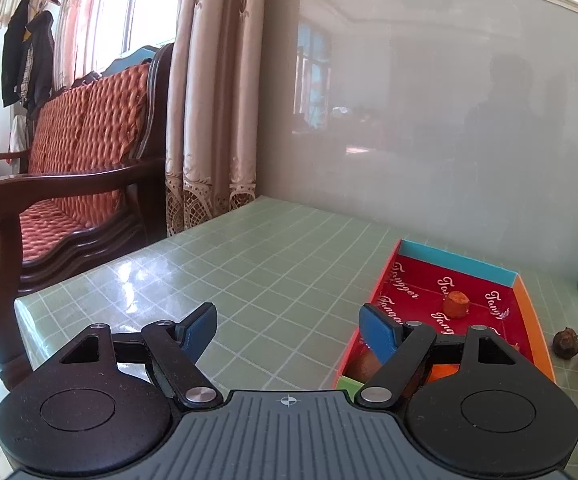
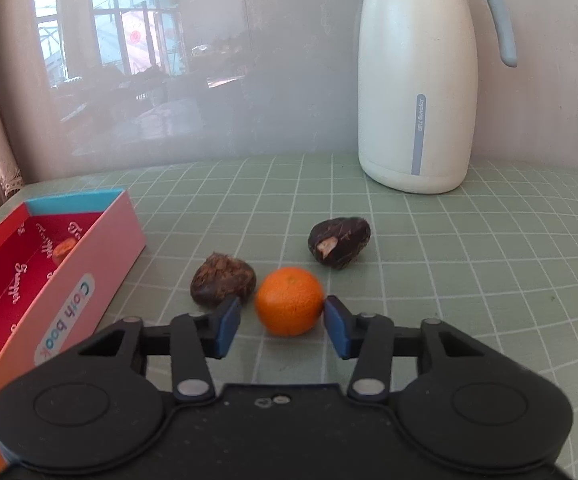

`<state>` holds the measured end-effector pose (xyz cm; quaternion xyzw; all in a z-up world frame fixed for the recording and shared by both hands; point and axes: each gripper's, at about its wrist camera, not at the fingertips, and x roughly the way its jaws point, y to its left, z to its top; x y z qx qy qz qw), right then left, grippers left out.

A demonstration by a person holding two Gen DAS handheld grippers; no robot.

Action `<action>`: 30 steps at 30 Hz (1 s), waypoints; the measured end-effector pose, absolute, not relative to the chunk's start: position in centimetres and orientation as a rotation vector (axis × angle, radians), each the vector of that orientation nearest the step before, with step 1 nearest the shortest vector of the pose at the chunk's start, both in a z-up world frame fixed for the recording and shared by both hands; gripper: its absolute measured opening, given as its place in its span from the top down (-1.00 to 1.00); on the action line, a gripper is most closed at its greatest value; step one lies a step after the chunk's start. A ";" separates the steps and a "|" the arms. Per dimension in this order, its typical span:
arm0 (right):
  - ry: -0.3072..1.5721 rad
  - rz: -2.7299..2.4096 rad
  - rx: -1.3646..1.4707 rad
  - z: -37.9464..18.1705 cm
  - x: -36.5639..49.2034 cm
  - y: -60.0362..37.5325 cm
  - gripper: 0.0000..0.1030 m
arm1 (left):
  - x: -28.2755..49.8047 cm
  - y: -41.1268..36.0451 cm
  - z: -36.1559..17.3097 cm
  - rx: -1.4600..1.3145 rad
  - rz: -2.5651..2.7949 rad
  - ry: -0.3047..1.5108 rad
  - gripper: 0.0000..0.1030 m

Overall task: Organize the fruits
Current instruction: 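Close the right tool on the tangerine beside the brown kiwi, then carry the tangerine over the box and open the right tool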

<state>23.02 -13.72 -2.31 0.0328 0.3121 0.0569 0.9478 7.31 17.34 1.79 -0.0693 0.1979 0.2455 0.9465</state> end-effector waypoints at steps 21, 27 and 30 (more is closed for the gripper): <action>0.530 0.328 0.073 0.7 20.1 -9.9 0.29 | 6.5 19.7 1.6 -0.210 0.639 0.398 -0.59; 0.488 0.540 0.029 2.4 17.9 -4.6 0.29 | 5.4 21.1 1.5 -0.235 0.709 0.379 -0.75; 0.506 0.603 -0.029 2.3 17.6 -1.4 0.29 | 5.1 21.7 1.4 -0.255 0.714 0.386 -0.75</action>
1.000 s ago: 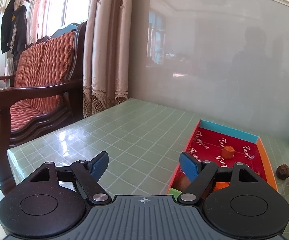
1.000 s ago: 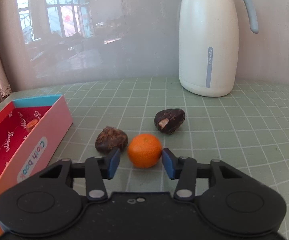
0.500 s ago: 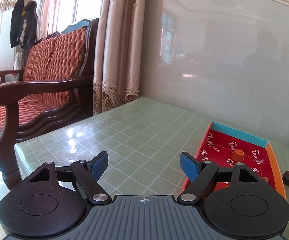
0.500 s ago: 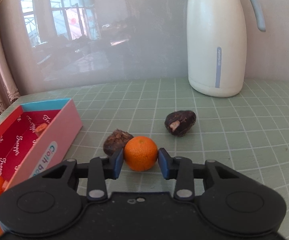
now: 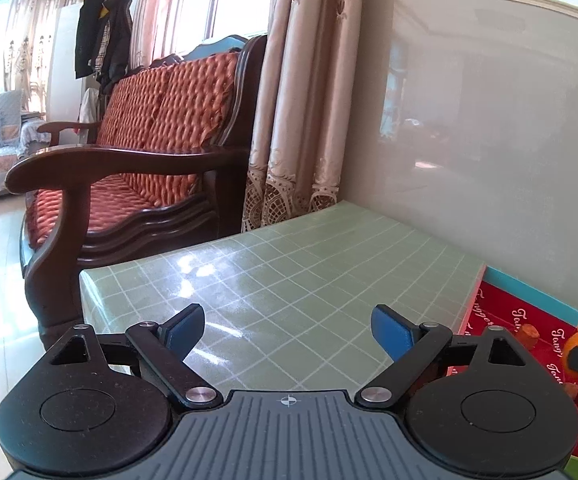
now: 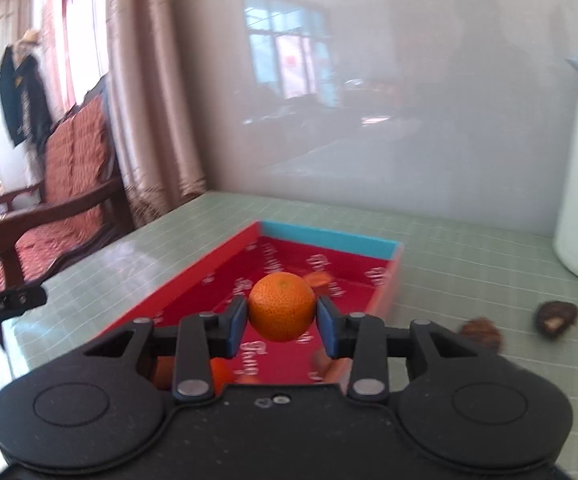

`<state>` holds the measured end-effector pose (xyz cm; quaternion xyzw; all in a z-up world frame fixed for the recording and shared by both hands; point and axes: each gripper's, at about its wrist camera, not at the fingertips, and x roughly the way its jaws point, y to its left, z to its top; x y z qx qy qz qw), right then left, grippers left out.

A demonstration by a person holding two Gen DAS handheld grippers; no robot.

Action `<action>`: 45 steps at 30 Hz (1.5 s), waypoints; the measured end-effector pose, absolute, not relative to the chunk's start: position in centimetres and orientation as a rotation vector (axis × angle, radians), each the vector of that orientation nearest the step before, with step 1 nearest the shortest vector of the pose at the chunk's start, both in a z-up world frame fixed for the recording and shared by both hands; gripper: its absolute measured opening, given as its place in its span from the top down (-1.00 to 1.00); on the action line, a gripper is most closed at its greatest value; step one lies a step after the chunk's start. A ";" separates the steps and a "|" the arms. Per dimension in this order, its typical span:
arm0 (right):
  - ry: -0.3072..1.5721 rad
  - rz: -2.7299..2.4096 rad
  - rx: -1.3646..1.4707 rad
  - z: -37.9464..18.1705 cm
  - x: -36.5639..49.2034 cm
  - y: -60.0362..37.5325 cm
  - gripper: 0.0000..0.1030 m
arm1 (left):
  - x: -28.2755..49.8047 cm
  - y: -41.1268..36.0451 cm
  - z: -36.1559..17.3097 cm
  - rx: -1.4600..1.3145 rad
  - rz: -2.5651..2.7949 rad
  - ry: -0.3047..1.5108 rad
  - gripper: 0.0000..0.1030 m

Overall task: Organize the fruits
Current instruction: 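Carry the tangerine over the box and open the right tool, then move the left tool to the brown kiwi while the right tool withdraws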

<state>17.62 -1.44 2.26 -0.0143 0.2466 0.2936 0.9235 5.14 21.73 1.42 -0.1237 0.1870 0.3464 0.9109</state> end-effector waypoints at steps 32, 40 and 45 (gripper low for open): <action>0.440 0.290 -0.060 3.2 16.7 -7.7 -0.81 | 7.5 12.4 2.9 -0.080 0.519 0.314 -0.75; 0.419 0.054 -0.060 3.3 16.1 -14.7 -1.00 | 8.7 4.9 2.9 0.053 0.313 0.268 -0.75; 0.426 -0.093 -0.006 2.7 16.0 -19.2 -1.00 | 9.8 1.3 2.4 0.073 0.196 0.288 -0.75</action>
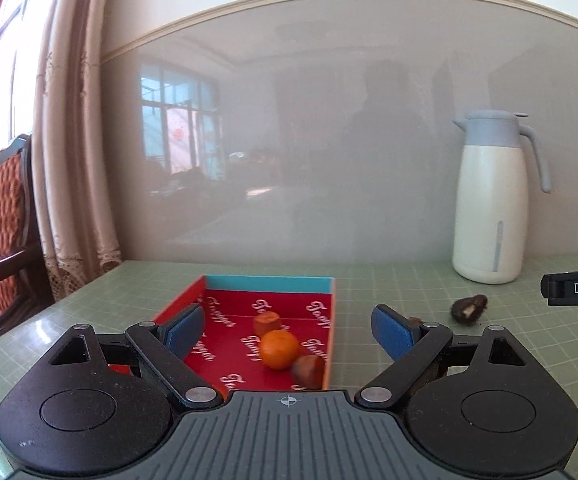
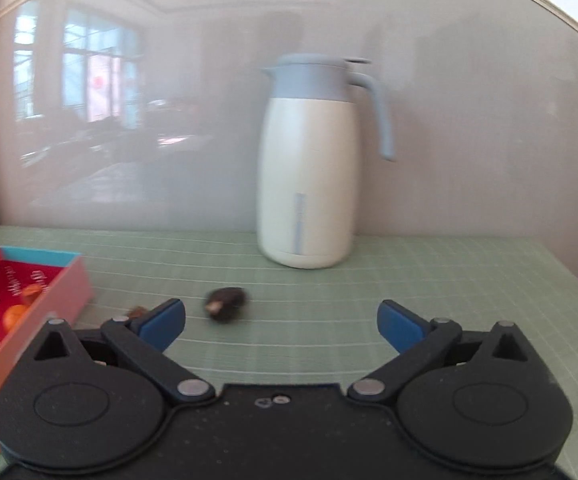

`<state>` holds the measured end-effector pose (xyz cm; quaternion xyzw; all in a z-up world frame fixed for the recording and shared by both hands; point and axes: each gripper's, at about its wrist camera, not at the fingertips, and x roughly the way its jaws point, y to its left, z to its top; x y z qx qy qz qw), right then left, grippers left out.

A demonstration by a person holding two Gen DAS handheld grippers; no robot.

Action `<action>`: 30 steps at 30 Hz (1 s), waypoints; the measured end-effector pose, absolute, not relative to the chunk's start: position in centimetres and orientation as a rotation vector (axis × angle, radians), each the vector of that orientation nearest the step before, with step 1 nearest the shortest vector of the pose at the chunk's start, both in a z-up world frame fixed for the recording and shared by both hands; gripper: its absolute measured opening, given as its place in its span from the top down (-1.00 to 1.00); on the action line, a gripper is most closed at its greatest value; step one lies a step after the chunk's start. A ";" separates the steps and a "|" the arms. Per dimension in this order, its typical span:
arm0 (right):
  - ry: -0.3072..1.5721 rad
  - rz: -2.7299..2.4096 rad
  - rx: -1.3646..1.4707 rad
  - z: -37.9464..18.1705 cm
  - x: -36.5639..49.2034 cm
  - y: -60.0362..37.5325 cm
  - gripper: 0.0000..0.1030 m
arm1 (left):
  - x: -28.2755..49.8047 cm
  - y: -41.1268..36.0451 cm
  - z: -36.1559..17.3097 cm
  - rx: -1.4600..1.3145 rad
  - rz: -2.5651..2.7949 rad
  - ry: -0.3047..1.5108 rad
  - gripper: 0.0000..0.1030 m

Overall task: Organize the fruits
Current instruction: 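Move the left tool to the brown kiwi while the right tool withdraws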

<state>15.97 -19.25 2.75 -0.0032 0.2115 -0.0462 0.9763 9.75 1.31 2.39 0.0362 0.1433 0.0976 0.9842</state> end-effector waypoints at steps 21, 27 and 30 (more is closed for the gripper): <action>0.445 -0.405 0.021 0.9 13.7 -28.4 -1.00 | 15.5 -7.7 -0.8 0.195 0.019 0.439 -0.75; 0.450 -0.403 0.033 0.7 13.5 -29.0 -1.00 | 17.8 -7.9 -1.6 0.199 0.064 0.485 -0.75; 0.445 -0.394 0.039 0.9 13.5 -29.0 -1.00 | 18.8 -7.9 -1.8 0.201 0.077 0.496 -0.75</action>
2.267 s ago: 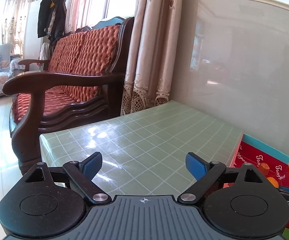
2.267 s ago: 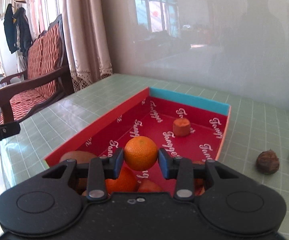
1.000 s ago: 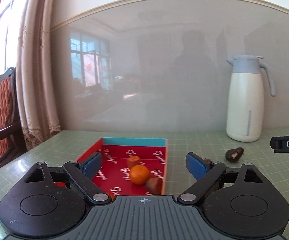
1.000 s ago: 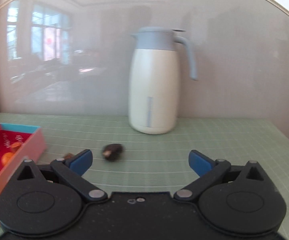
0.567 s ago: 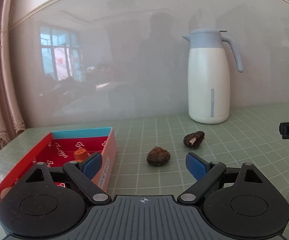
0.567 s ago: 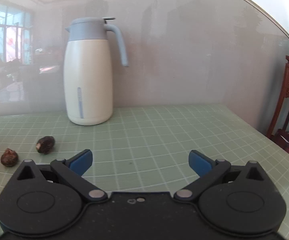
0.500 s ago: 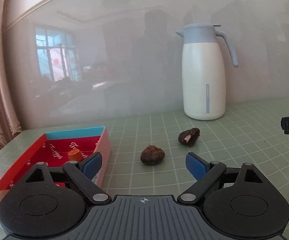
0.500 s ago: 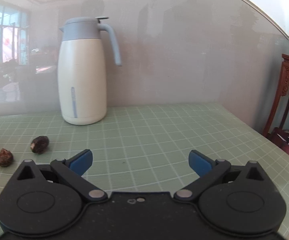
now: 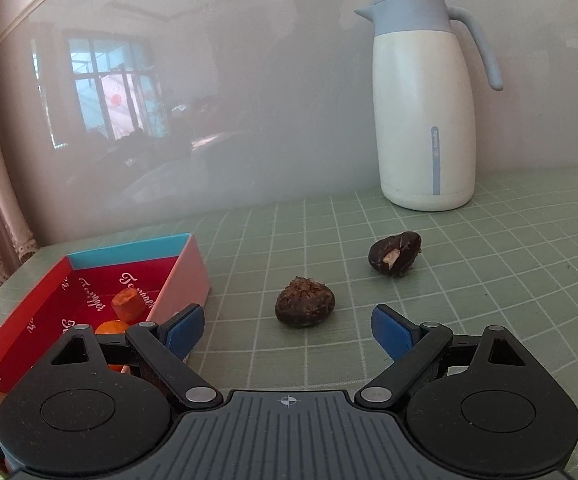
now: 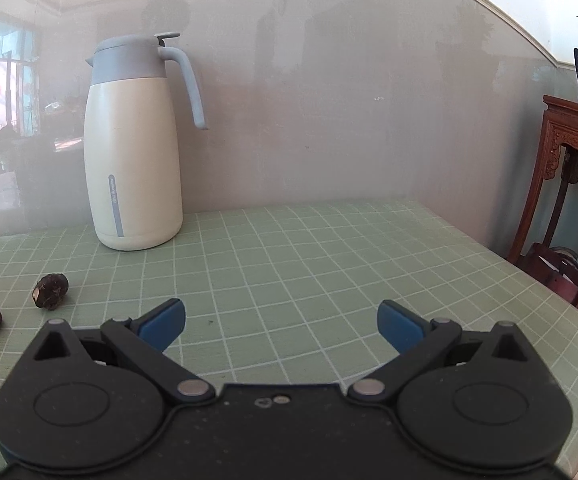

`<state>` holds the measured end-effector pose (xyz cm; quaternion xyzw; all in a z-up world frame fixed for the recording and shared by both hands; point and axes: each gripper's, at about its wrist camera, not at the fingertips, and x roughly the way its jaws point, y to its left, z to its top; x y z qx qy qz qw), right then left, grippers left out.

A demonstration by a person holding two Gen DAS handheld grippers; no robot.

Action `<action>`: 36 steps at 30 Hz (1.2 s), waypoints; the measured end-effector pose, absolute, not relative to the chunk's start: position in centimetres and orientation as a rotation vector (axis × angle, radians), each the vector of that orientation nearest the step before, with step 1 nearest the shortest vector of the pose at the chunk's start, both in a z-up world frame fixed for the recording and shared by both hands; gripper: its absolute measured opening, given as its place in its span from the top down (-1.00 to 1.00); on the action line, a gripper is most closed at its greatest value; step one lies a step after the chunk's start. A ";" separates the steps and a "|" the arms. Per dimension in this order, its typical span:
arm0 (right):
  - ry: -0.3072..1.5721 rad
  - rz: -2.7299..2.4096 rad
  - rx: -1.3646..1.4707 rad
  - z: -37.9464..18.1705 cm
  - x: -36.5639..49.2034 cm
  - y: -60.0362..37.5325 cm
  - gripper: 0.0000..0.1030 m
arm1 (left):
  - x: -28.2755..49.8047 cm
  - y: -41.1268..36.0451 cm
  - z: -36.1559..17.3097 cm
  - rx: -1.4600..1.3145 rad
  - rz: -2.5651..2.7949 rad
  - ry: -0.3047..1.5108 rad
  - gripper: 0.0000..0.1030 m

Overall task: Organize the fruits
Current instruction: 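Move the left tool to the brown kiwi while the right tool withdraws, then close the left tool on the brown kiwi and carry it over the box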

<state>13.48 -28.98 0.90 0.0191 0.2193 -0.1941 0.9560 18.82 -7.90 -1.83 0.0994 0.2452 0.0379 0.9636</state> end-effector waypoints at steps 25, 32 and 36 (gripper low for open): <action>0.430 -0.340 0.066 1.3 13.7 -28.9 -1.00 | 23.8 -7.3 -3.6 0.020 -0.005 0.615 0.14; 0.420 -0.331 0.062 1.6 13.5 -28.7 -1.00 | 22.2 -7.0 -2.2 0.021 0.007 0.551 0.14; 0.419 -0.326 0.058 1.7 13.5 -28.6 -1.00 | 20.1 -6.1 -0.7 0.029 0.030 0.483 0.14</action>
